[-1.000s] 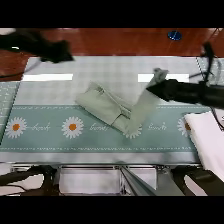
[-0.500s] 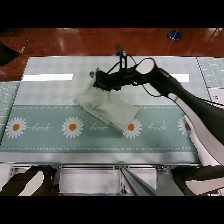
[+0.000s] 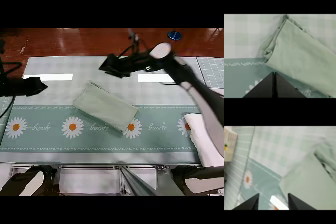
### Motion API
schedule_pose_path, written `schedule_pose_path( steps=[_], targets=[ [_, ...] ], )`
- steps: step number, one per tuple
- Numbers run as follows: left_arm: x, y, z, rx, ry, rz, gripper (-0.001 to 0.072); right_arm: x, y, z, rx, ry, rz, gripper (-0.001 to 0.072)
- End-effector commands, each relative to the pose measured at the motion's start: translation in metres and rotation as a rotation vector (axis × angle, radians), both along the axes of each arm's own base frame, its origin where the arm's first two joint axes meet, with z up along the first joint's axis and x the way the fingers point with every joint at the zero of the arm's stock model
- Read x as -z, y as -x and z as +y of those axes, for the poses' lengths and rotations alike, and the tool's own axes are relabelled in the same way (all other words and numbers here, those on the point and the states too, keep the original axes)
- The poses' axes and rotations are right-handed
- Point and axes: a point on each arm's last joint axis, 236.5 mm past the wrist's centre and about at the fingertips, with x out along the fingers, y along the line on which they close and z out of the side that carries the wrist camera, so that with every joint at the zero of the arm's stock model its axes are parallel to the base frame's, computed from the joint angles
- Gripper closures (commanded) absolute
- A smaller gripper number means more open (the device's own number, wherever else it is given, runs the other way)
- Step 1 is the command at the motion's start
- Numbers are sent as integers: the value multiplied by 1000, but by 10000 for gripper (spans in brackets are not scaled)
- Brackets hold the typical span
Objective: Fold the shirts.
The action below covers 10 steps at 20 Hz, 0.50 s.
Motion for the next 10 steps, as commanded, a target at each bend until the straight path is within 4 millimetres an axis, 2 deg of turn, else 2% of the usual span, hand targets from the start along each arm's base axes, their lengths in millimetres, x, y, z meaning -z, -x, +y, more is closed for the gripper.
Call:
schedule_pose_path(
  steps=[1,2,3,4,5,7,9,10],
  targets=[
    [24,11,4,-15,5,52,689,-2,46,-131,58,441,-3,294],
    [24,11,3,-14,5,50,688,7,64,-174,159,582,7,294],
    [23,11,2,-11,5,46,688,19,83,-201,268,635,34,295],
    [22,12,1,-7,6,43,688,39,101,-215,386,606,66,295],
    [21,12,-1,-1,5,42,688,64,117,-217,503,520,107,295],
    [21,13,-8,17,9,42,689,114,141,-202,652,316,212,296],
    [19,14,-19,37,34,40,689,160,161,-177,699,164,338,296],
    [18,14,-22,42,39,37,689,175,167,-169,696,148,372,296]
  ],
)
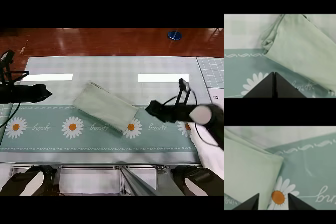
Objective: Fold the shirts.
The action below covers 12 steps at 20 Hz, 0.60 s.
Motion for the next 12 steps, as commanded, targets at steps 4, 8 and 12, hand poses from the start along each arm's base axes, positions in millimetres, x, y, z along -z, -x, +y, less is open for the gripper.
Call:
schedule_pose_path(
  steps=[4,8,12],
  targets=[
    [-2,0,-14,27,25,-7,688,84,24,37,136,-192,142,296],
    [-2,1,-14,26,27,-3,689,85,0,73,59,-275,158,296],
    [-4,1,-17,26,43,-5,689,98,-7,100,-21,-318,242,298]
  ],
)
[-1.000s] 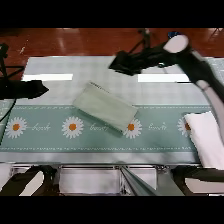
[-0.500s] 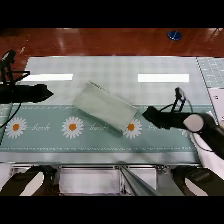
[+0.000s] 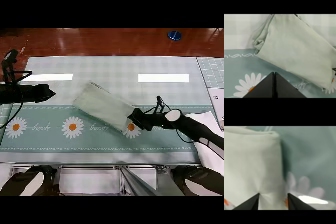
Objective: Fold the shirts.
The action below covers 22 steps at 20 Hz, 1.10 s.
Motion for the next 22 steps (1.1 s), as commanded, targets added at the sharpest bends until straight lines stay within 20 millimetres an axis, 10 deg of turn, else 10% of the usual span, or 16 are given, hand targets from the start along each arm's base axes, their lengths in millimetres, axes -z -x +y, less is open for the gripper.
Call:
schedule_pose_path(
  steps=[1,4,10,16,22],
  targets=[
    [-1,0,-2,0,10,1,689,7,-11,27,-73,-65,26,344],
    [-1,0,-2,0,10,1,689,-17,-31,52,-218,-113,-95,691],
    [-9,0,-13,6,72,-11,688,-150,-92,64,-485,-10,-437,692],
    [-13,-3,-17,12,89,-25,688,-301,-122,-33,-365,100,-662,692],
    [-16,-7,-17,1,95,-45,688,-355,-68,-186,-101,307,-620,692]
  ],
)
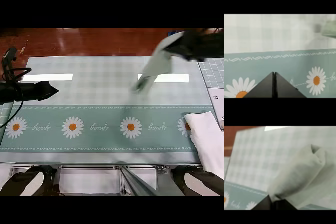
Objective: Fold the shirts.
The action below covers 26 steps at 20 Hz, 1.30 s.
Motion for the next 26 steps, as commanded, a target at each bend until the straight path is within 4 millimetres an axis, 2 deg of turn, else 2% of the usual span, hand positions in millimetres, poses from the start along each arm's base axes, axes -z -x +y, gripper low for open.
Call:
schedule_pose_path(
  steps=[1,3,8,10,12,16,17,18,19,21,23,25,26],
  targets=[
    [-3,-2,-2,-4,13,-13,689,-17,52,-92,211,100,57,692],
    [-5,-3,-4,1,24,-18,689,-13,85,-132,321,135,129,692],
    [-9,-6,-10,7,32,-43,689,27,187,-222,634,264,464,693],
    [-9,-5,-19,47,19,-58,688,37,215,-243,758,298,522,692],
    [-9,-2,-26,68,20,-57,688,56,261,-263,918,360,640,692],
    [-8,1,-31,87,20,-48,688,97,342,-275,1155,417,893,691],
    [-7,2,-31,89,20,-45,689,107,352,-274,1173,419,946,647],
    [-7,2,-31,89,20,-45,688,117,352,-272,1179,390,972,418],
    [-7,1,-31,86,20,-47,688,126,348,-272,1154,372,981,297],
    [-10,-9,-22,55,3,-76,689,131,336,-284,1129,364,975,296],
    [-28,-30,0,-34,10,-121,688,123,314,-298,1086,349,922,297],
    [-63,-50,23,-103,19,-174,689,97,270,-316,1051,301,785,312],
    [-86,-60,31,-123,18,-216,689,81,241,-321,1021,253,691,384]
  ],
)
